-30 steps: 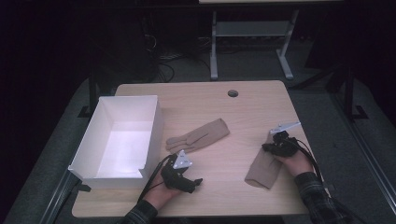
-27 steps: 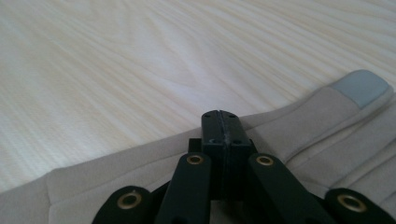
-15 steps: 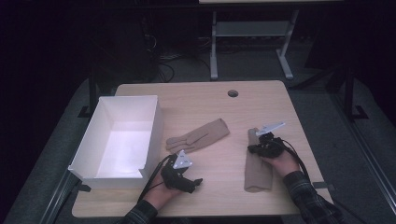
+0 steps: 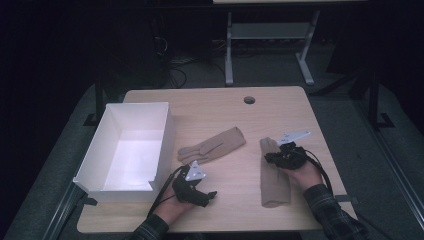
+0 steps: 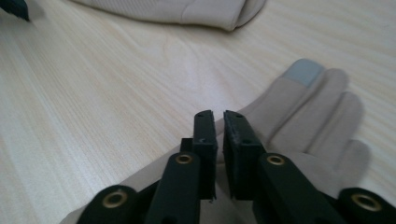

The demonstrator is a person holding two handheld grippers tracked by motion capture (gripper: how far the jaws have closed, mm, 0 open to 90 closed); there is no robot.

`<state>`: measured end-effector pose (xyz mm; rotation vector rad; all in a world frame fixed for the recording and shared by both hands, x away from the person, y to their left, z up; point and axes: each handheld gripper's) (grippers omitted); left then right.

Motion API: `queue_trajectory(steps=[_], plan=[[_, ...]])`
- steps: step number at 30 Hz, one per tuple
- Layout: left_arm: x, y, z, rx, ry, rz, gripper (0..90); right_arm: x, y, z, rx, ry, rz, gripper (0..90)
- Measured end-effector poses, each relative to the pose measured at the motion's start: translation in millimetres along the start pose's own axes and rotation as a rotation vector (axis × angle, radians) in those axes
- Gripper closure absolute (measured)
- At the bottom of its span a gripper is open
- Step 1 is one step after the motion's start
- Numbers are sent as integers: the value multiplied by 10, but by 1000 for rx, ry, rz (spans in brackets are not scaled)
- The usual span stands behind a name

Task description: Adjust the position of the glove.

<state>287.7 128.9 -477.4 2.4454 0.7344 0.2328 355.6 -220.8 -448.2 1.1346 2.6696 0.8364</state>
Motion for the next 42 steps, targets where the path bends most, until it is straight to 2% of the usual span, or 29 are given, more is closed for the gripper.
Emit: queue_trajectory(steps=[5, 6, 9, 11, 13, 17, 19, 24, 29, 31, 35, 37, 40, 42], plan=[[0, 1, -1, 1, -1, 0, 106, -69, -135, -161, -51, -32, 34, 620], [0, 0, -1, 1, -1, 0, 106, -69, -135, -161, -51, -32, 34, 620], [0, 0, 0, 0, 0, 0, 106, -115, -285, -230, -51, -66, 51, 519], [0, -1, 3, -4, 0, -1, 106, -156, -440, -323, -70, -78, 95, 470], [0, -1, 3, -4, 0, -1, 106, -164, -484, -353, -66, -83, 102, 447], [-7, -5, 2, -5, -2, -10, 106, -182, -713, -469, -100, -117, 166, 350], [-14, -9, 3, -10, -3, -18, 107, -182, -801, -497, -92, -145, 178, 315], [-7, -18, -12, 2, 0, -4, 107, -189, -948, -502, -84, -201, 209, 207], [-11, -23, -14, 1, -1, -4, 106, -199, -1018, -437, -67, -203, 192, 153], [-10, -23, -14, 1, -1, -3, 106, -180, -1024, -392, -54, -227, 177, 141], [-23, -21, -15, 3, 10, -17, 106, -184, -1042, -369, -41, -221, 183, 134], [-27, -12, -7, 0, 13, -30, 106, -174, -1050, -335, -23, -232, 170, 122], [-28, 6, -5, 7, 21, -43, 108, -165, -1077, -335, -28, -212, 168, 117], [-36, 13, -7, 4, 25, -71, 118, -167, -1095, -323, -42, -196, 166, 90]])
Point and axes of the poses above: each handheld gripper's, and its own axes: z roughly forward along the jaws, y roughly out of its top, x roughly to its left, and after that the axes turned 11 degrees about x, right-handed
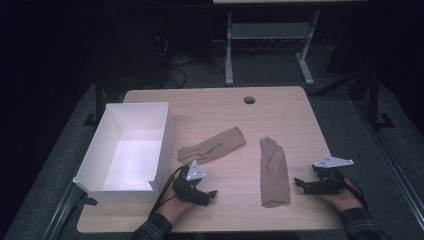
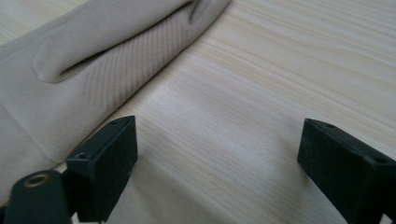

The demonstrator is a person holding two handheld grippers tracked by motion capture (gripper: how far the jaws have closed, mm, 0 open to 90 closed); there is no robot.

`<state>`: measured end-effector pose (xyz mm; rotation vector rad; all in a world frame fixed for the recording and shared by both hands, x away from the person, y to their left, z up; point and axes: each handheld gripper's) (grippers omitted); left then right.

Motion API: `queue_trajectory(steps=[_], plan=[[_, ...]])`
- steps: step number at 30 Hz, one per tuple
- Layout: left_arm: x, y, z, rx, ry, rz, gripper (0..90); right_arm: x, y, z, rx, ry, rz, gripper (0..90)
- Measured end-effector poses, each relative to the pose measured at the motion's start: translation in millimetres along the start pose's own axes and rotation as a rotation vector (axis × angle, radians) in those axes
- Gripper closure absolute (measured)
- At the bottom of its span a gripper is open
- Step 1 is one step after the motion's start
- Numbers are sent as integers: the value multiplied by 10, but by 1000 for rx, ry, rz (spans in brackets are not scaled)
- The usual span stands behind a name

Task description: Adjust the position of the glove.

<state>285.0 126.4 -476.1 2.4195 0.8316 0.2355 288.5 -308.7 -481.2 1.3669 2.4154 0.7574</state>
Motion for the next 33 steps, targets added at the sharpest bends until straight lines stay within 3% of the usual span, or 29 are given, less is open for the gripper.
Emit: queue_trajectory(steps=[3, 7, 10, 15, 16, 19, 24, 27, 33], plan=[[-8, 2, -5, -6, -2, -27, 133, -6, 2, 23, -4, 12, -11, 49], [-11, -17, -23, -17, -19, -24, 169, 8, 56, 65, 4, 14, -16, 24], [37, 47, -34, -18, -60, -46, 206, 12, 63, 71, 3, 14, -14, 24], [87, 142, -106, -60, -45, -59, 252, 6, 41, 56, 1, 20, -17, 24], [92, 166, -107, -58, -62, -69, 272, 7, 41, 56, 1, 20, -17, 24], [94, 206, -112, -66, -62, -78, 341, 7, 41, 56, 1, 19, -17, 24], [119, 286, -141, -64, -23, -79, 443, 8, 41, 58, 0, 18, -17, 24], [157, 328, -162, -62, -32, -96, 551, 5, 45, 59, 2, 18, -20, 24], [207, 463, -208, -58, -43, -82, 779, -3, 47, 59, 4, 19, -21, 24]])
Point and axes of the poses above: each handheld gripper's, and its own axes: z roughly forward along the jaws, y roughly out of its top, x roughly to its left, and after that the axes turned 11 degrees about x, right-handed
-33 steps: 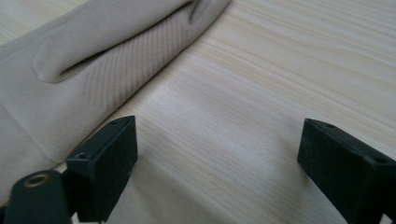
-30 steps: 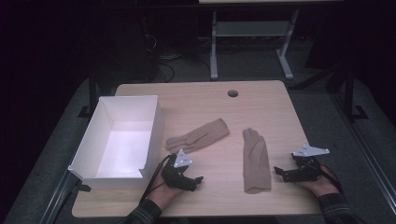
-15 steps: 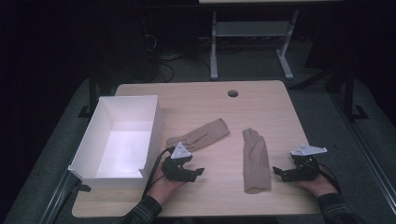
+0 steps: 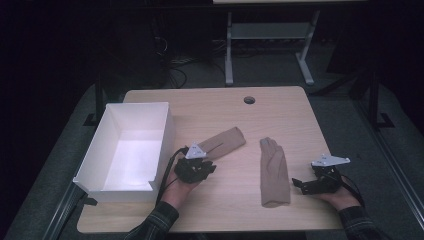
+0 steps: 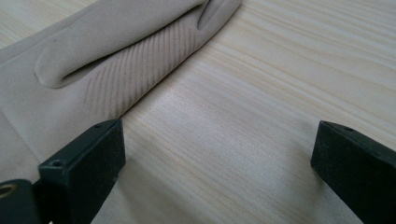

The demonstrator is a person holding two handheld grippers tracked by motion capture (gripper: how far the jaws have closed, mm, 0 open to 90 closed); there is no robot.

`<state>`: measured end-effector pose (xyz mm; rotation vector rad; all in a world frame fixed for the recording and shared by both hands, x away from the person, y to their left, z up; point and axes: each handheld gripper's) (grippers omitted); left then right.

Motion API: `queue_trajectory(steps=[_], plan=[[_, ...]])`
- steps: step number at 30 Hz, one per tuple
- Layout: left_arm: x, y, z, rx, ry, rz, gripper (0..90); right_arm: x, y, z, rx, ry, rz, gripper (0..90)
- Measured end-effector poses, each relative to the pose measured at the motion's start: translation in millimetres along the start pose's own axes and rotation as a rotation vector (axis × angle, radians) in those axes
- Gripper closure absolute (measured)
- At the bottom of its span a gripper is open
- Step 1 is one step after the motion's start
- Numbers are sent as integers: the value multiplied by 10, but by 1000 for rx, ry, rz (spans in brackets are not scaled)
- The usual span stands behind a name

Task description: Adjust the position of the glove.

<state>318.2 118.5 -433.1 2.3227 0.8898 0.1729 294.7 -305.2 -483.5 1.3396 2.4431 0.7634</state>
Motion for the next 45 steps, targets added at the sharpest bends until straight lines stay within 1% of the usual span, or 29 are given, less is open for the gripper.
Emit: queue_trajectory(steps=[1, 3, 4, 6, 13, 14, 17, 19, 22, 24, 26, 31, 33, 34, 36, 38, 39, 45], plan=[[15, 19, -2, 2, 0, 3, 828, 0, 0, 0, 1, 0, -1, 24], [40, 73, -7, -4, 4, 2, 894, -2, 0, 0, 1, 0, -2, 24], [53, 114, -4, 1, 7, 13, 894, -1, 0, 0, 1, 0, -2, 24], [71, 176, 11, -6, 5, 26, 895, 0, 1, 0, 1, 0, 0, 24], [141, 414, 85, -22, 13, 30, 895, 5, -1, -1, 4, 0, 5, 24], [164, 464, 112, -21, 17, 32, 895, 4, -1, -1, 3, 0, 5, 24], [216, 566, 207, -13, 9, 29, 895, 4, 0, 0, 3, 0, 5, 24], [246, 639, 311, -6, -2, 35, 895, 3, 1, 1, 3, 0, 6, 24], [269, 712, 450, 1, -10, 46, 895, 3, 1, 0, 3, -1, 6, 24], [288, 747, 534, -4, -12, 47, 895, 2, 2, 1, 2, 1, 6, 24], [310, 785, 624, 4, -13, 46, 895, 0, 3, 2, 2, 1, 5, 24], [369, 835, 781, 28, 0, 44, 895, -3, 4, 4, -1, -1, 2, 24], [389, 832, 857, 57, 4, 48, 896, -4, 4, 5, -1, -2, 0, 24], [384, 818, 911, 62, 1, 37, 895, -4, 4, 5, -2, -1, 0, 24], [381, 798, 971, 93, 6, 45, 896, -6, 5, 6, -2, -2, 0, 24], [378, 779, 980, 80, -9, 37, 897, -4, 6, 7, -3, -1, 4, 24], [362, 771, 973, 83, -16, 35, 897, -4, 6, 7, -2, -1, 4, 24], [248, 700, 927, 92, -42, 55, 897, -5, 4, 5, -2, -3, 1, 24]])
Point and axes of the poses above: each handheld gripper's, and its own axes: z roughly forward along the jaws, y roughly out of its top, x roughly to its left, and after that the axes turned 11 degrees about x, right-handed
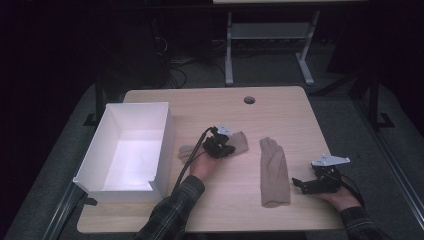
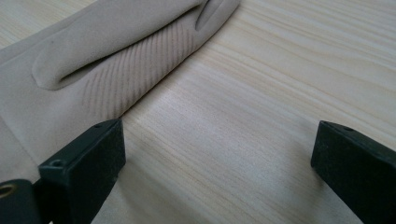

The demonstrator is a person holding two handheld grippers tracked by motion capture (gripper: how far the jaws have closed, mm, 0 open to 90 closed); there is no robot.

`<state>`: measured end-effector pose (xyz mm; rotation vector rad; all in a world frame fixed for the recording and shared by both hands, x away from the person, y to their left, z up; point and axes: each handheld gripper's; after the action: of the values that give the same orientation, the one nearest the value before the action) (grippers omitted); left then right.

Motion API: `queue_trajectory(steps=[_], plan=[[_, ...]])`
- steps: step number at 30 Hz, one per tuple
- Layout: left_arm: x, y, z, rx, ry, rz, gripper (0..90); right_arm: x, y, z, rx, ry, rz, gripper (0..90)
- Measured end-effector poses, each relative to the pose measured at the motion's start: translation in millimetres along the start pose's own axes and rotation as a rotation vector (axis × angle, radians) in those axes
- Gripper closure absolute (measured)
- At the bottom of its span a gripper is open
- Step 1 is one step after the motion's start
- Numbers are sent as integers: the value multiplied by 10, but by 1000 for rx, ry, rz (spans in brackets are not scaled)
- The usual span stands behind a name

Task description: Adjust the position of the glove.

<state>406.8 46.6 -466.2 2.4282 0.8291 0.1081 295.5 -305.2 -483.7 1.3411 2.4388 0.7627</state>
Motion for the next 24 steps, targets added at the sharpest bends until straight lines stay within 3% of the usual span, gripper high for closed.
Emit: queue_trajectory(steps=[12, 24], plan=[[-210, -197, -144, 44, -42, 68, 897, 0, 0, 0, 0, 0, 0, 24], [-335, -509, -296, 17, -130, 13, 897, -1, 0, 0, 0, 1, 0, 25]])
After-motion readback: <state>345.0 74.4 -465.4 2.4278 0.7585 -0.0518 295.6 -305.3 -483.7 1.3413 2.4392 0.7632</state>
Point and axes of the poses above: each handheld gripper's, and its own axes: z roughly forward along the jaws, y roughly out of its top, x roughly to its left, and after that the axes turned 11 degrees about x, right-handed
